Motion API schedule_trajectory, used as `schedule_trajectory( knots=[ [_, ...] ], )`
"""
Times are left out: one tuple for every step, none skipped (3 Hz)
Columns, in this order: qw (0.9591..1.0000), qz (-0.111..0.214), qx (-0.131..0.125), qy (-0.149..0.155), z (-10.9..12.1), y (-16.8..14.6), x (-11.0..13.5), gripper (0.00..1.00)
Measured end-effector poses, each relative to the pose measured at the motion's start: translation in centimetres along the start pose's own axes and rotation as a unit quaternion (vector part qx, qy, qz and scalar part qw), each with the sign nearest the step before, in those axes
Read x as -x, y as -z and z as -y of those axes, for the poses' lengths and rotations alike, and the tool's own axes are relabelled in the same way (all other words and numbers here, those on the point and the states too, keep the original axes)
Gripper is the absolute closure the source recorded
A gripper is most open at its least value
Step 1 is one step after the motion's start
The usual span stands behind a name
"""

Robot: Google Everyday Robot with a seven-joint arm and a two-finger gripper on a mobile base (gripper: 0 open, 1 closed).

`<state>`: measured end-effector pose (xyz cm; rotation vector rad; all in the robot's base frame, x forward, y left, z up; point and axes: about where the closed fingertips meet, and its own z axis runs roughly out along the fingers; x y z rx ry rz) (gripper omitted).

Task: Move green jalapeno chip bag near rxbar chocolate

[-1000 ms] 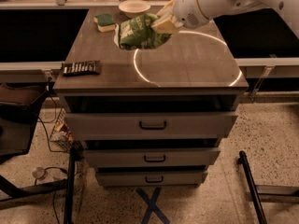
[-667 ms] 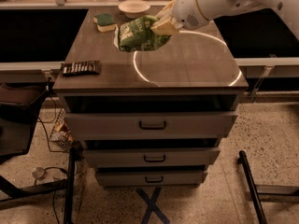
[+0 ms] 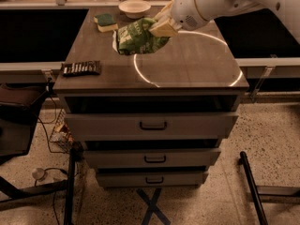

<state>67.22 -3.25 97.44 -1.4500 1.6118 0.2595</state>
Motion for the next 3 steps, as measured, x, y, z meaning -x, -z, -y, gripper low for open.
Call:
schedule_trajectory(
  knots=[
    [1.0,0.0,0.002,0.001,-0.11,-0.19,0.09,0.15],
    [1.0,0.001,0.004,0.001,-0.23,-0.39,0.2,0.0],
    [1.0,0.001,0.004,0.001,-0.23,-0.39,0.2,0.0]
  ],
)
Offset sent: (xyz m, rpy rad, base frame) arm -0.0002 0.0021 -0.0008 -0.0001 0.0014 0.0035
